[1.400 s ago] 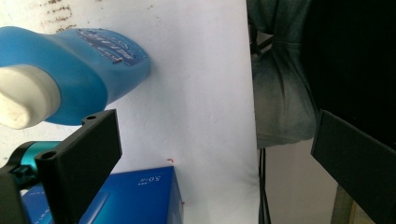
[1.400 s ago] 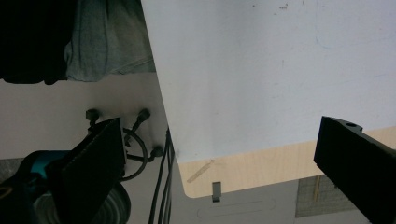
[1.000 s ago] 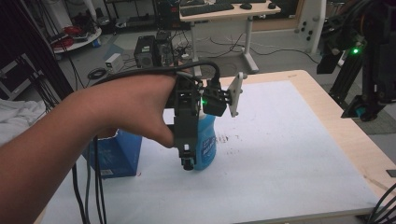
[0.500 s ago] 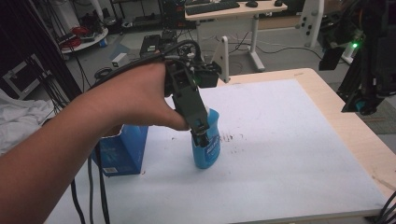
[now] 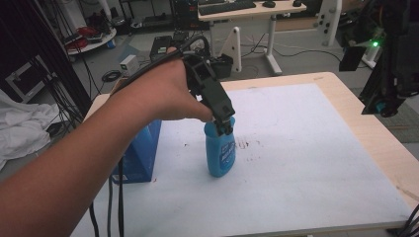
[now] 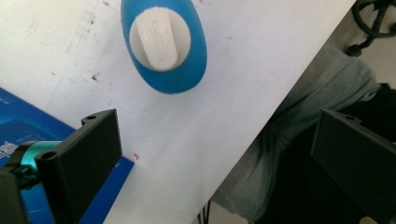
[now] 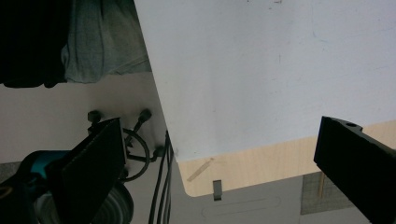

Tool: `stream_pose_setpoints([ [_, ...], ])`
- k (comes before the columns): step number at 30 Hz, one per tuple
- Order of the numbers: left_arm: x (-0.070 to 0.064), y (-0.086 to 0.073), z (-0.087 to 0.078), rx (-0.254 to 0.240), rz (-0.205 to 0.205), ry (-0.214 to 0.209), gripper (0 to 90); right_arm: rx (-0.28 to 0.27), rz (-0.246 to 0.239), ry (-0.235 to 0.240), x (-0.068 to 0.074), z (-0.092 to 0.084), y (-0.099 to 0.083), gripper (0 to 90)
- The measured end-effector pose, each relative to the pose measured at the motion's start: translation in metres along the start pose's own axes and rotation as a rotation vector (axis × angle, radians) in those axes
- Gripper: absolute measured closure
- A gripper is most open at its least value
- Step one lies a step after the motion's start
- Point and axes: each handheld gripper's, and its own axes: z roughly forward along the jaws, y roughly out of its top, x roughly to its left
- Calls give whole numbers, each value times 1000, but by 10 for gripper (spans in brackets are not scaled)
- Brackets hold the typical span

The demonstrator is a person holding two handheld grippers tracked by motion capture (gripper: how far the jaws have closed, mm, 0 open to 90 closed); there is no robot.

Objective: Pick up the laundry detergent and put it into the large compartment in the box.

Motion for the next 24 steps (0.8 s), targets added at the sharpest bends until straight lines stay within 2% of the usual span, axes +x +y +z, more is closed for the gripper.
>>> stream_pose_setpoints([
  [7, 8, 9, 7, 2, -54, 1, 17, 5, -9, 3, 1, 0, 3, 14],
  [14, 11, 18, 15, 4, -64, -7, 17, 5, -15, 5, 3, 0, 6, 14],
  [18, 8, 26, 26, 35, -54, -2, 17, 1, -10, 4, 2, -1, 7, 14],
  [22, 10, 34, 33, 21, -65, -20, 17, 7, -13, 7, 1, -1, 8, 14],
  [24, 11, 35, 35, 21, -65, -15, 17, 7, -10, 5, 2, -2, 8, 14],
])
